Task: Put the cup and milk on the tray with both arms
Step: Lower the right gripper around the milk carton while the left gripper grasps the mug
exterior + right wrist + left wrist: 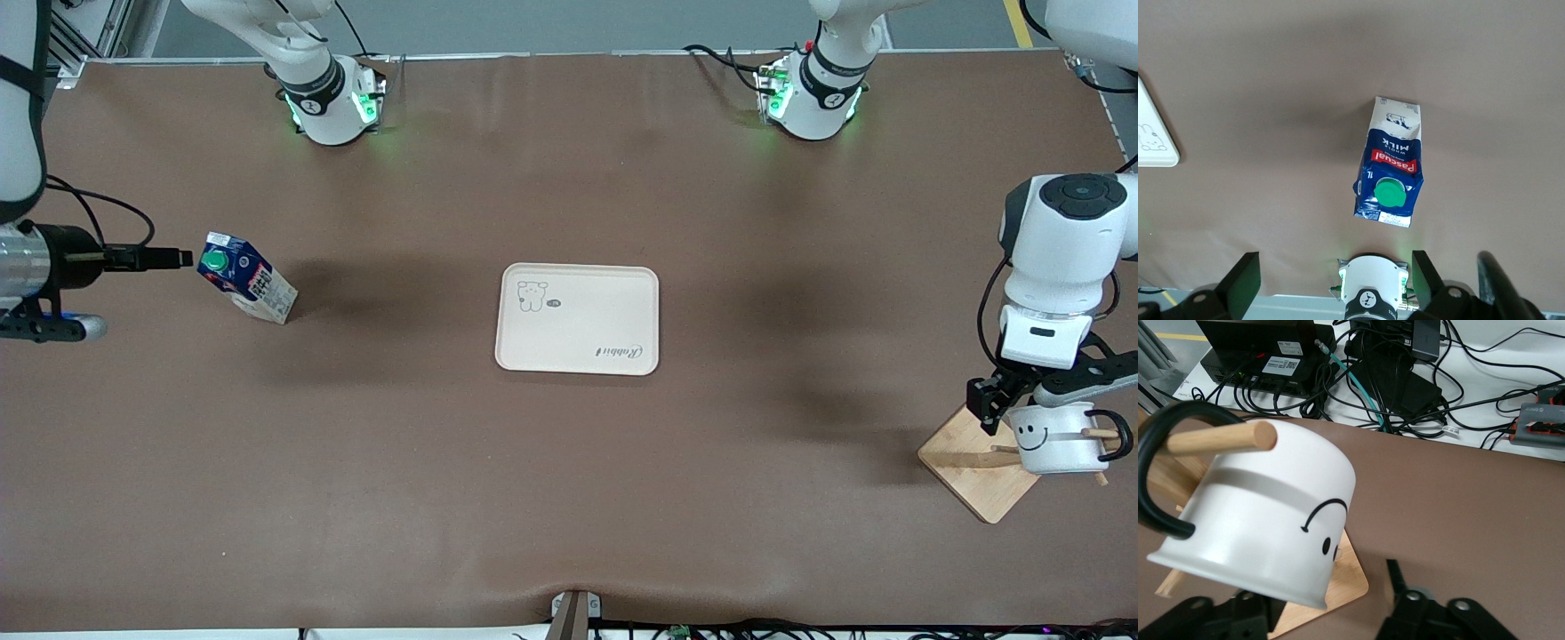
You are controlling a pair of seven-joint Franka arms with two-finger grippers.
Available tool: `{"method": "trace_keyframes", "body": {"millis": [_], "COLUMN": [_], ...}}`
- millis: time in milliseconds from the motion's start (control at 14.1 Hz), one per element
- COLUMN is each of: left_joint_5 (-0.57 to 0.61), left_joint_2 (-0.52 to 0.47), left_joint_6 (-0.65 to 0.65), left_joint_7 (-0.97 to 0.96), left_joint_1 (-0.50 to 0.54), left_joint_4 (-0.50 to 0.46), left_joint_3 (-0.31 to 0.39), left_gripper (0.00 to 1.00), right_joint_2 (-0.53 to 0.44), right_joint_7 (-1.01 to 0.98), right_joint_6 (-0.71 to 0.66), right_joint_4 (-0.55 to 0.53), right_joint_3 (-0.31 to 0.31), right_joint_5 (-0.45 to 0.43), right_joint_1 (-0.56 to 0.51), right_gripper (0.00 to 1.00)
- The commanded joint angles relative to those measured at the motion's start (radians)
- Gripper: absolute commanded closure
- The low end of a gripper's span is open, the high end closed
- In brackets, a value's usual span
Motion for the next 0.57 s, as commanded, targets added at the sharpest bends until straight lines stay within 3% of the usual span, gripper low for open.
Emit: {"method": "trace_keyframes", "body": {"millis": [0,213,498], "left_joint_5": [0.031,0.06,0.067], "left_joint_2": [0.021,0.03,0.031], "left_joint_6": [0.013,0.013,0.013], "left_joint_7": [-0.013,-0.012,-0.012], "left_joint_1": [0.003,0.005,0.002], "left_joint_4": [0.029,0.045,0.047], "left_joint_3": [0.0,0.0,0.0], "left_gripper": [0.43,0.5,0.74], "right_joint_2": [0.009,-0.02,-0.06], "right_joint_7": [0.032,0.044,0.044], "right_joint_6": [-0.033,0.133,0.215], "right_joint_4": [-0.035,-0.131,-0.224], "right_joint_3": [0.007,0.011,0.011], "right_joint_5": [0.003,-0.082,-0.096], "right_joint_1": [-0.002,0.02,0.023], "right_gripper": [0.0,0.0,0.0]}}
